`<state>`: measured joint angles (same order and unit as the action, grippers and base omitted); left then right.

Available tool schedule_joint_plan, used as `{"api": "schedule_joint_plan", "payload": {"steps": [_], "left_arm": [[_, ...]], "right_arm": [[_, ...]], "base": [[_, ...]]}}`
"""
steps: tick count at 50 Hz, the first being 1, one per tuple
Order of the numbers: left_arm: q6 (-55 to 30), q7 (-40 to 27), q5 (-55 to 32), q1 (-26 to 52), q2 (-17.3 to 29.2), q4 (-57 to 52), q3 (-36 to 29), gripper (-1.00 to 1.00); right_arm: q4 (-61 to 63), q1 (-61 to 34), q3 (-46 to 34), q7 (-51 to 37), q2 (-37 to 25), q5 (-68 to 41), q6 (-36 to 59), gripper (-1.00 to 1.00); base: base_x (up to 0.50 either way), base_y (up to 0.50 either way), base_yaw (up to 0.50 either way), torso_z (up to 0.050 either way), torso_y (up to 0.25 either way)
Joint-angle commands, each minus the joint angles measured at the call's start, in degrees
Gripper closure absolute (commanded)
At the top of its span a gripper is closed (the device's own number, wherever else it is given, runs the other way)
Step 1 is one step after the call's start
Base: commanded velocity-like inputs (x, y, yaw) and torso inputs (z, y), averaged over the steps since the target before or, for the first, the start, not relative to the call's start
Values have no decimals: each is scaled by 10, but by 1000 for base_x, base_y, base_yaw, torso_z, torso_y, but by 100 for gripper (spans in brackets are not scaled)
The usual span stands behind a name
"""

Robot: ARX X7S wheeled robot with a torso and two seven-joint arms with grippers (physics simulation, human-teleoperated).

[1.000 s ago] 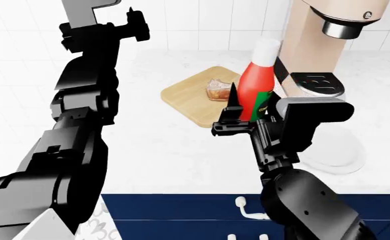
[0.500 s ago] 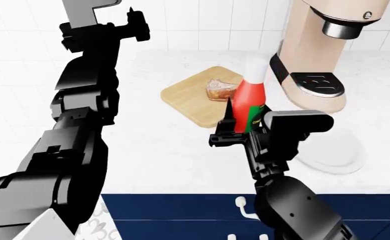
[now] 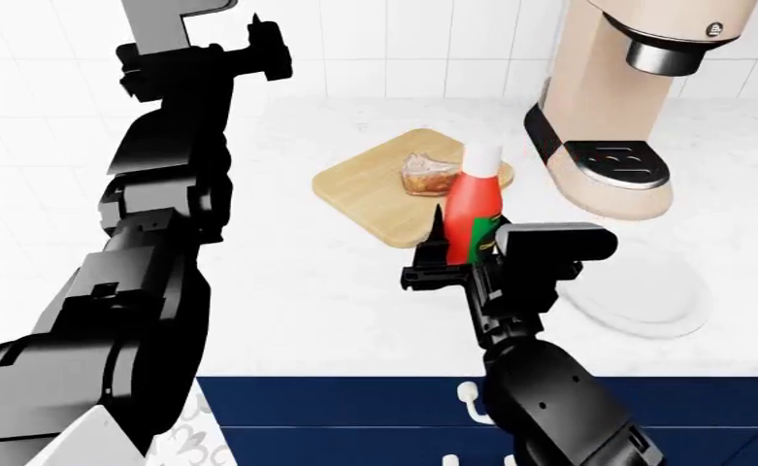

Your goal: Pick the lamb chop from the plate and place it on the cutting board. Then pick the condiment bottle from the cabinet and place it next to the cutting board.

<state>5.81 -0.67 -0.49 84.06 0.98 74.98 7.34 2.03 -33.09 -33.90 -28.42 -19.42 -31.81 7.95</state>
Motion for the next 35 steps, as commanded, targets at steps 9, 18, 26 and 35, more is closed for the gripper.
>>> {"api": "schedule_joint_plan", "payload": {"steps": [9,18,26,35], "left_arm": [[1,1,0,-1,0,0,0,-100],[1,1,0,0,0,0,0,-100],[0,1,-1,0,0,0,1,-100],[0,1,-1,1,0,0,1,-100]], "right_arm": [[-98,-17,-11,32,38,37,-45,100],[-136,-24,-16,43,53,45,-63,100],[-174,-26,-18,55,64,50,-85,100],[-193,-20,-19,58,68,50,-96,100]], "base": [[0,0,0,0,0],[0,0,0,1,1],[0,0,0,0,0],[0,0,0,0,1]]}}
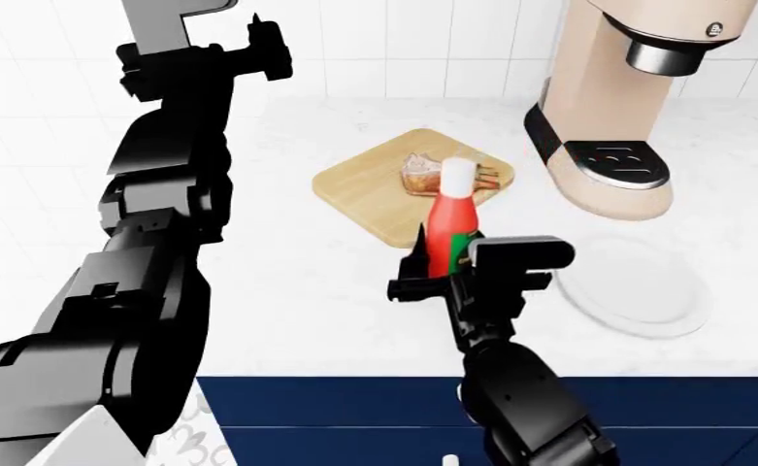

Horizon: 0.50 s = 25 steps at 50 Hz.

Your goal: Pick the lamb chop from the plate and place it on the cutting board. Then pick the condiment bottle from the cabinet and place it next to the cutting board.

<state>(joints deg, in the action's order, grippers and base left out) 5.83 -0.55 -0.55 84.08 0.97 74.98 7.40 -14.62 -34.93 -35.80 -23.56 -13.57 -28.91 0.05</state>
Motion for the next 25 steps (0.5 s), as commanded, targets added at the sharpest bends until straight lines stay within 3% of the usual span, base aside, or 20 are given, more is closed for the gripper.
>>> {"api": "schedule_joint_plan", "payload": {"steps": [1,19,20,25], "left_arm": [[-1,0,0,1,0,0,0,-100],[0,1,0,0,0,0,0,-100],[0,1,0,0,0,0,0,-100],[0,0,1,-1,0,0,-1,-100]], "right_arm": [[-29,-2,0,10,10,21,-18,100],[-56,3,-5,14,20,25,-38,100],[-52,5,-6,11,18,27,-38,-100],[-43,9,-7,10,15,26,-40,-100]], "base": [[0,0,0,0,0],[1,0,0,0,0],[0,0,0,0,0],[0,0,0,0,0]]}}
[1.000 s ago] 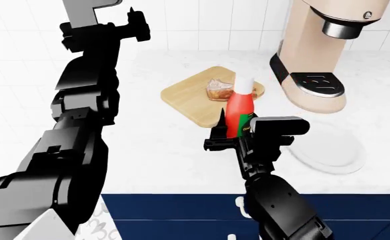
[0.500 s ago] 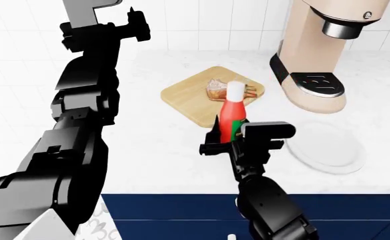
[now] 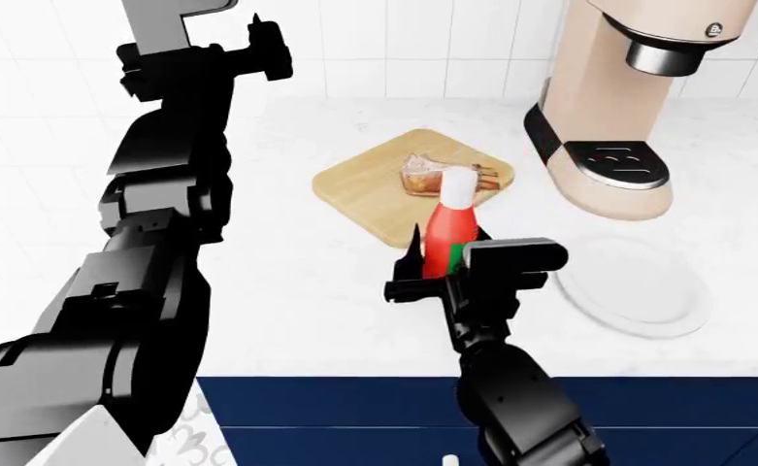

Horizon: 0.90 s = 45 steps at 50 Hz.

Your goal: Pick the lamb chop from the plate and place it on the cutting board. Then pick the condiment bottle from the cabinet and place it next to the cutting board.

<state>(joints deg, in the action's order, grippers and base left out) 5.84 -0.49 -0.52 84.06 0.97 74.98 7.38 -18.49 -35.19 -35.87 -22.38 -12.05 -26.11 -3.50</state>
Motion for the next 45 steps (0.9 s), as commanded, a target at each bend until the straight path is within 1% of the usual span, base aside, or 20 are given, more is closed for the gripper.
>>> {"api": "schedule_joint_plan", "payload": {"steps": [1,18,32,45], "left_arm": [[1,0,0,-1,0,0,-1,-100],[1,0,0,0,0,0,-2,-100],[2,2,0,0,0,0,-1,-100],[2,1,0,0,0,0,-1,-100]], "right_arm": [[-3,12,-6,-2,-1,-2,-5,-100],[14,19,-6,-4,-5,-11,-4,-100],[154,52,1,-44,-54,-32,37,-100],[198,62,-7,-43,-60,-46,49,-100]], "base": [[0,0,0,0,0],[0,0,0,0,0],[0,0,0,0,0],[0,0,0,0,0]]}}
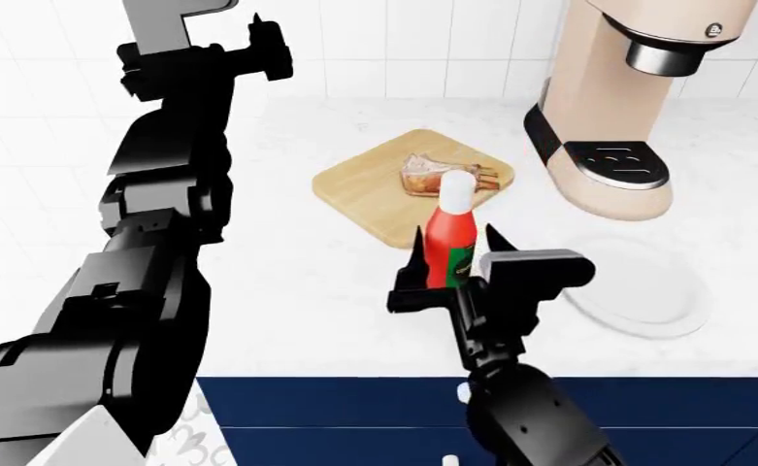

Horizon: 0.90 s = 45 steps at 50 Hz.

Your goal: Pick the lamb chop from the plate and place it on the cutting board. Then pick the condiment bottle from the cabinet and place it next to the cutting board.

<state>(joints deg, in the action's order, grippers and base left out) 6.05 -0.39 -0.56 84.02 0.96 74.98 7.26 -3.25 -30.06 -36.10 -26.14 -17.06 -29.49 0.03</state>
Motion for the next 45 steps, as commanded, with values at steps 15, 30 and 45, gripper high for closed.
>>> {"api": "schedule_joint_plan", "payload": {"steps": [15,30,45], "left_arm": [[1,0,0,0,0,0,0,-100],[-81,38,-42,-13,-8,-163,-22,-100],[-474,3,-103,-136,28,-706,-92,-100]], "right_arm": [[151,29,9,-43,-47,-29,38,-100],[274,55,17,-85,-81,-48,60,-100],[353,72,45,-111,-120,-72,62,-100]], "base": [[0,0,0,0,0],[0,0,0,0,0],[0,0,0,0,0]]}}
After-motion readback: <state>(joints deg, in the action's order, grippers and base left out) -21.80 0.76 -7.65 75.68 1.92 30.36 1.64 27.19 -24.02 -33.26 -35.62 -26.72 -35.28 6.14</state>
